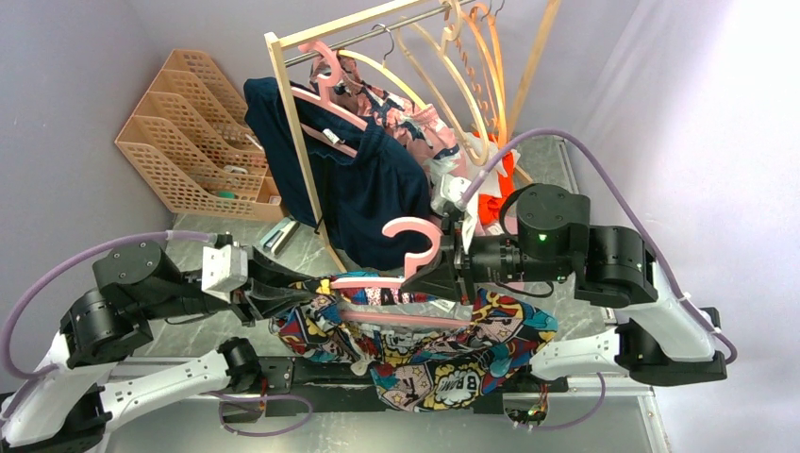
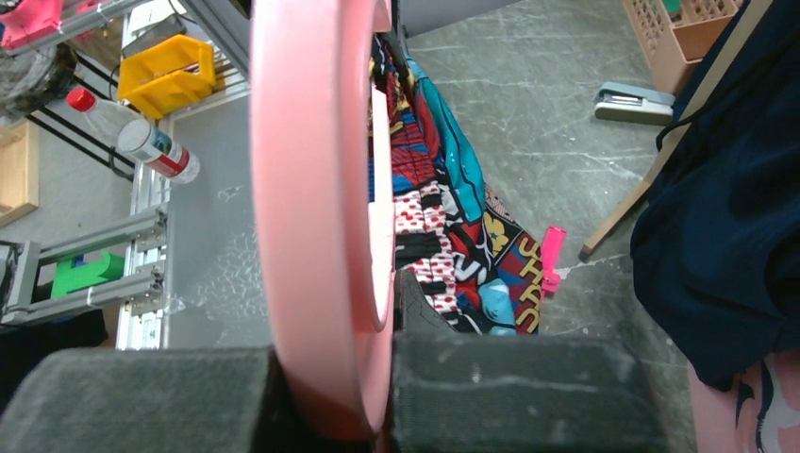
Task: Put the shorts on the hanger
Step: Adjust the shorts on the hanger.
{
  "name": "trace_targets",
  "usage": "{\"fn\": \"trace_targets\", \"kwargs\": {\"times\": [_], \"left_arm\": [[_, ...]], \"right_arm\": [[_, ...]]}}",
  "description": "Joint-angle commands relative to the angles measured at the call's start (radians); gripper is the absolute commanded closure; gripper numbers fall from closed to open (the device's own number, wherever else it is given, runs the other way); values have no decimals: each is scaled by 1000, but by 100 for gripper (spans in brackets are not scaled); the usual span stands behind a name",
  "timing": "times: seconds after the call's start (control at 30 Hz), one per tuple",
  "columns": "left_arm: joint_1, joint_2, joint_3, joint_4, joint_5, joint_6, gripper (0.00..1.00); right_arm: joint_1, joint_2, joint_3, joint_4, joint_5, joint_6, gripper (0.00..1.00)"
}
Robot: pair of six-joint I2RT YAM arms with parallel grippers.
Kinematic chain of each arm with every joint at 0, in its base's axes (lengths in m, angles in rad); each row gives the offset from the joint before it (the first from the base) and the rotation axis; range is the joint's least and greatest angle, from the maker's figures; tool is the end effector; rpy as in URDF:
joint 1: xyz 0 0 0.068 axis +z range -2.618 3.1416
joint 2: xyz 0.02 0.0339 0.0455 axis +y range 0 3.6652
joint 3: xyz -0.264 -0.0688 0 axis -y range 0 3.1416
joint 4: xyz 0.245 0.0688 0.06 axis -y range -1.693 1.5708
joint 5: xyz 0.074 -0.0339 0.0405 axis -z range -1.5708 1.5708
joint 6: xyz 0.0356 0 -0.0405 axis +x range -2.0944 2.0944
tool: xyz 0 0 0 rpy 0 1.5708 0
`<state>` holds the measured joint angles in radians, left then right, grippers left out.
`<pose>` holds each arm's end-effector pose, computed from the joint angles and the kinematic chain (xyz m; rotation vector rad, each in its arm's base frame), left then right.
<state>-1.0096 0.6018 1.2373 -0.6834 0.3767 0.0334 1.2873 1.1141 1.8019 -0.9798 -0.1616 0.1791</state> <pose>0.0267 -0.0670 0.4515 1.1106 1.3153 -1.0423 0.0391 0.1545 0.5209 -1.1690 1.6576 1.1294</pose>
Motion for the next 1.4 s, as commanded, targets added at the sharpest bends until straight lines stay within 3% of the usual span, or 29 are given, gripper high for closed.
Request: {"fn": "trace_targets", "kwargs": {"times": [0.0,0.27,0.33,0.8,1.1,1.37], "left_arm": [[2,-51,-21,-69,-57,-41,71],[2,-95,-22,-63,-60,-73,36],[1,-94,2,-47,-64,-71,31],[2,67,234,46,-17,20,18],[2,277,297,71,211,29,19],[2,382,322,13,282,59,21]], "right_arm": [[-5,-97,-2,116,80,18,100],[-5,-115,-19,136,75,22,100],[-5,-105,-10,131,62,20,100],[-5,-40,5,109,-14,6,100],[-5,27,29,97,-21,-33,100],[-5,75,75,55,-11,-75,100]]}}
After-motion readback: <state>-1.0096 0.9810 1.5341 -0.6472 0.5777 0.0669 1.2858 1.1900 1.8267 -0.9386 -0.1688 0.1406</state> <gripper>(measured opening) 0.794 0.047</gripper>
